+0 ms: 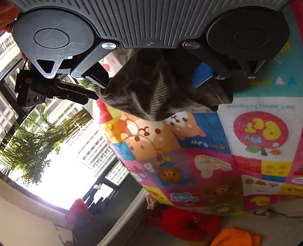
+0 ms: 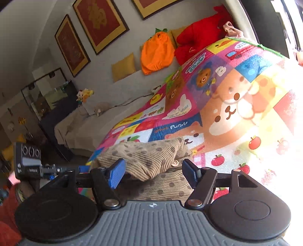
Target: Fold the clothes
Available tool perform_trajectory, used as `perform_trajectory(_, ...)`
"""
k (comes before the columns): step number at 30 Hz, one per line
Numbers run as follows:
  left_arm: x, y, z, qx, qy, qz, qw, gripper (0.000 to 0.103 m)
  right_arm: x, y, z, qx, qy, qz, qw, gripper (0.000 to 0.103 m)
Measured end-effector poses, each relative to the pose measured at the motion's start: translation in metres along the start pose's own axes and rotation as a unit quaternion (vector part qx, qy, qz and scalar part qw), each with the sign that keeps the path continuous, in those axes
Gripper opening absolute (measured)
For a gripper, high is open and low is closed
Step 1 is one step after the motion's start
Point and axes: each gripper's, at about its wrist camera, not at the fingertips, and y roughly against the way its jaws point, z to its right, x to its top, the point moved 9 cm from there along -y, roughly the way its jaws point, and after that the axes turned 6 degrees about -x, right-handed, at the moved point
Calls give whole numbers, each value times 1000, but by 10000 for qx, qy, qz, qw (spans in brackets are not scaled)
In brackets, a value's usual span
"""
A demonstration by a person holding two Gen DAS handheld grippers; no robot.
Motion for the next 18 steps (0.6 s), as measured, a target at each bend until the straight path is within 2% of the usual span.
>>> perform_trajectory(3, 5, -12, -18, 59, 532, 62, 9985, 98, 12, -39, 7, -191, -176, -86, 9996, 71)
perform_trajectory(6, 0, -29, -35, -42, 1054, 20, 9944, 98, -4, -75, 5, -291, 1, -433, 9986, 69)
perform_trajectory(7, -2, -33, -41, -102, 1308, 18, 9914, 98, -12, -83, 2, -239, 9, -553, 9982, 56)
perform_trajectory(9, -7, -36, -48, -272, 1717, 71, 9847, 98, -22, -89, -7, -163, 138, -646, 9977, 45)
perform_trajectory(10, -8, -34, -45, -386, 1773, 126, 9833, 97, -23, -85, -13, -144, 281, -586, 9978, 33)
perform_trajectory(11, -8, -29, -39, -511, 1722, 155, 9836, 95, -25, -81, -20, -124, 424, -527, 9976, 30)
perform_trajectory(13, -10, -14, -19, -770, 1427, 160, 9866, 94, -21, -58, -34, 185, 469, -401, 9979, 23)
perform_trajectory(16, -15, 12, 14, -876, 762, 196, 9930, 95, -41, -36, -23, 145, 476, -468, 9977, 21)
perform_trajectory(18, -18, 28, 28, -805, 419, 262, 9955, 96, -56, -22, -15, 95, 480, -524, 9974, 21)
